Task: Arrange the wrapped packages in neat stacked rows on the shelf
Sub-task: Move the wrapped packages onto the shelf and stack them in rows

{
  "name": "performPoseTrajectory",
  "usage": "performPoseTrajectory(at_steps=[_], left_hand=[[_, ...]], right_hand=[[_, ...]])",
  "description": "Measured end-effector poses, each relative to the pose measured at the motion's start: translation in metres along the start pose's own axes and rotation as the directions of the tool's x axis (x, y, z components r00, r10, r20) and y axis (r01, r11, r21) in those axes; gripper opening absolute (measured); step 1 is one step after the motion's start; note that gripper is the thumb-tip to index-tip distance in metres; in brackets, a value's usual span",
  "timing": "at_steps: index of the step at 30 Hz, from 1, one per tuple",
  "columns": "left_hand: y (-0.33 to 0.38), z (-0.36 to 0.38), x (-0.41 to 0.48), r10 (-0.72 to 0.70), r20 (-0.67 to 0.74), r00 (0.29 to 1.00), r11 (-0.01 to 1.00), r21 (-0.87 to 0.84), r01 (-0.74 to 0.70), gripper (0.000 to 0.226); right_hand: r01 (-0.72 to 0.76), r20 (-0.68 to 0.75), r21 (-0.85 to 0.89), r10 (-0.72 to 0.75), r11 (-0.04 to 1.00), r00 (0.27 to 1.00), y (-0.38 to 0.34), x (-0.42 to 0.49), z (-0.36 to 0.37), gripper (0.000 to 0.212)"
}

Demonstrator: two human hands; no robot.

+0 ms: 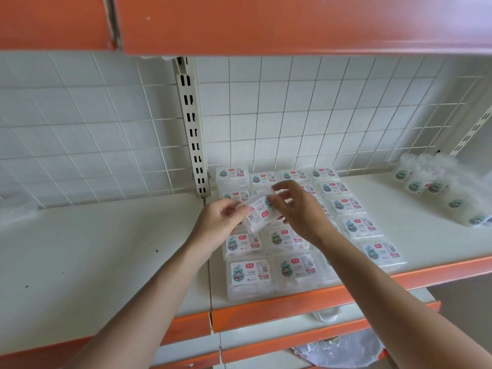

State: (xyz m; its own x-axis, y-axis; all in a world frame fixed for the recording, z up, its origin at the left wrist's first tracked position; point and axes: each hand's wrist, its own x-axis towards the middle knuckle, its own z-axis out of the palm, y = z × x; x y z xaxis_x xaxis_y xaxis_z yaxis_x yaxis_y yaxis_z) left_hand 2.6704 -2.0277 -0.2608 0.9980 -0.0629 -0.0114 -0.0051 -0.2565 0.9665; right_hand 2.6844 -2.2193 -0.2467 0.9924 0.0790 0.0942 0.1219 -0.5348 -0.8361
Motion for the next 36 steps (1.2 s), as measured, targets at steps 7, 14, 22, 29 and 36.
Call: performPoseTrajectory(at_steps=[7, 14, 22, 29, 36], left_hand=[[0.011, 0.006, 0.002, 0.007, 0.097, 0.995, 0.999, 0.045, -0.011, 0.016], [0.018, 0.019, 0.006, -0.071, -0.021, 0.997, 0.99, -0.12, 0.068, 0.041], [0.02, 0.02, 0.027, -0.013, -0.061, 0.998, 0.987, 0.158, 0.023, 0.047], [0.014, -0.005, 0.056, 0.23, 0.041, 0.972, 0.596, 0.784, -0.174, 0.057], [0.007, -0.009, 0.064, -0.048, 0.145, 0.988, 0.584, 0.807, -0.089, 0.058]], right_hand=[[0.097, 0.016, 0.028, -0.098, 0.995, 0.995, -0.001, 0.008, -0.002, 0.019], [0.199, -0.011, -0.124, -0.202, 0.972, 0.979, 0.007, 0.005, 0.0, 0.029], [0.257, 0.115, -0.51, -0.231, 0.821, 0.966, 0.009, 0.026, -0.006, 0.05], [0.247, 0.231, -0.631, -0.126, 0.736, 0.965, 0.011, 0.076, -0.02, 0.047], [0.27, 0.277, -0.628, -0.114, 0.73, 0.954, 0.019, 0.1, -0.017, 0.037]])
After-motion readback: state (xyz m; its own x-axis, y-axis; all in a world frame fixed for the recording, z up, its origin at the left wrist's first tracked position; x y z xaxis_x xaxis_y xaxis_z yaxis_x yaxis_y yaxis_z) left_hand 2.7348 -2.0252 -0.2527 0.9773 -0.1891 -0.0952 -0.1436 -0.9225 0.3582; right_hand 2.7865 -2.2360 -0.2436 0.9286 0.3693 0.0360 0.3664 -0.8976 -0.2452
